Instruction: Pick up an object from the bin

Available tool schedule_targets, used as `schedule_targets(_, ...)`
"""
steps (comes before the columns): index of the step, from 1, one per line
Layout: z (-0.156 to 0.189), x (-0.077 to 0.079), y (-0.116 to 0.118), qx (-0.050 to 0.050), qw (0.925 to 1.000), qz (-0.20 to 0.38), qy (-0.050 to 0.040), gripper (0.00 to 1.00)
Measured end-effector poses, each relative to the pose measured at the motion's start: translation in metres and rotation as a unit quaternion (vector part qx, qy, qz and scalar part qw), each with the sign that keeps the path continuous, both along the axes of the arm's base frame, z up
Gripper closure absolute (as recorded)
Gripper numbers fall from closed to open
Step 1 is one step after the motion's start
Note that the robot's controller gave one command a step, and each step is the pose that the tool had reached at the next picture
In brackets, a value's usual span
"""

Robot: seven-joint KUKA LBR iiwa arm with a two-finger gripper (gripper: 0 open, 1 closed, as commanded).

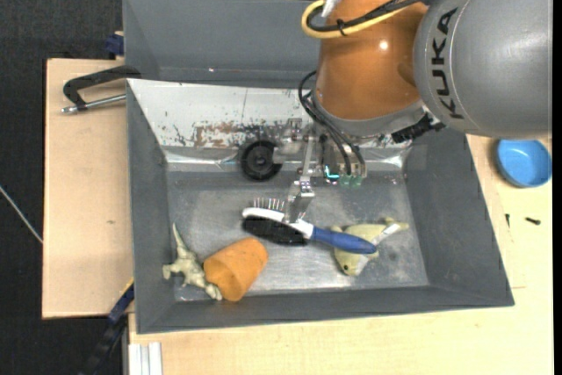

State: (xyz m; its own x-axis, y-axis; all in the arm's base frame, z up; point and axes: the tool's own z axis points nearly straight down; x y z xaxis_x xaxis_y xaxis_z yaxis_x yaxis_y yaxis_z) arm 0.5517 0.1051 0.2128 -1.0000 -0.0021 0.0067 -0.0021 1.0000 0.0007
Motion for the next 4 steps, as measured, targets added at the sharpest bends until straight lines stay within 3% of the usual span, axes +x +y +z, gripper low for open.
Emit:
schedule_targets(1,-0.14,-0.02,-0.006,0.0,0.9987,-0.05,-0.0035,0.0)
schedule_targets(2,-0.136,-0.017,-0.006,0.001,0.9987,-0.05,-0.0079,1.0)
schedule_targets(3,-0.014,-0.007,-0.001,0.002,0.9989,-0.045,-0.0097,1.0)
schedule_targets(4,0.04,-0.053,-0.013,0.001,0.9675,0.253,-0.0066,1.0)
